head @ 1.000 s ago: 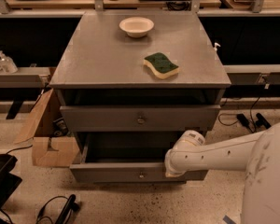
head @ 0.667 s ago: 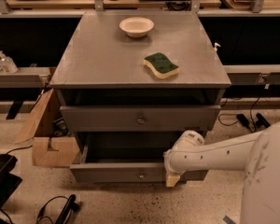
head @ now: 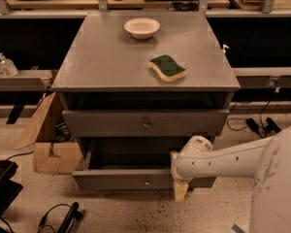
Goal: Open middle drawer
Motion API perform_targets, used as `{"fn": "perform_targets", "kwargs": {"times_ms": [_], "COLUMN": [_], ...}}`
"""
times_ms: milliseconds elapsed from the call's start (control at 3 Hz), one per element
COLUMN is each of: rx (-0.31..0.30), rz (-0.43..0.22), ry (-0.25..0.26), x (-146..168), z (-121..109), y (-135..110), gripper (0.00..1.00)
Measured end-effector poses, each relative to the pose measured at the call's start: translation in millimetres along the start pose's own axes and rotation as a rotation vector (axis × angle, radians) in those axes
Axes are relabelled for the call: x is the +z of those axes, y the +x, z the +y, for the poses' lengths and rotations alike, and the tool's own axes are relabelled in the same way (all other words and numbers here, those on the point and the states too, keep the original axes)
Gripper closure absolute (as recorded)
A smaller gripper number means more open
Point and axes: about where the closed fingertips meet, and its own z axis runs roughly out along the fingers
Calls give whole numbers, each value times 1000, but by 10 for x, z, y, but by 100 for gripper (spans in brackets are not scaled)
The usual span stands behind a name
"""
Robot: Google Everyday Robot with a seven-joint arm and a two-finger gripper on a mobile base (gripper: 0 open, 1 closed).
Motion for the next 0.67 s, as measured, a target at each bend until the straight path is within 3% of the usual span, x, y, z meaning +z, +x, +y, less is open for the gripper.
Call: {"fn": "perform_targets", "kwargs": {"times_ms": [333,667], "rx": [0,30], "rz": [11,26], "ry": [-37,-123], "x": [100,264], "z": [26,256], "y": [-27,-37], "gripper": [2,24]}}
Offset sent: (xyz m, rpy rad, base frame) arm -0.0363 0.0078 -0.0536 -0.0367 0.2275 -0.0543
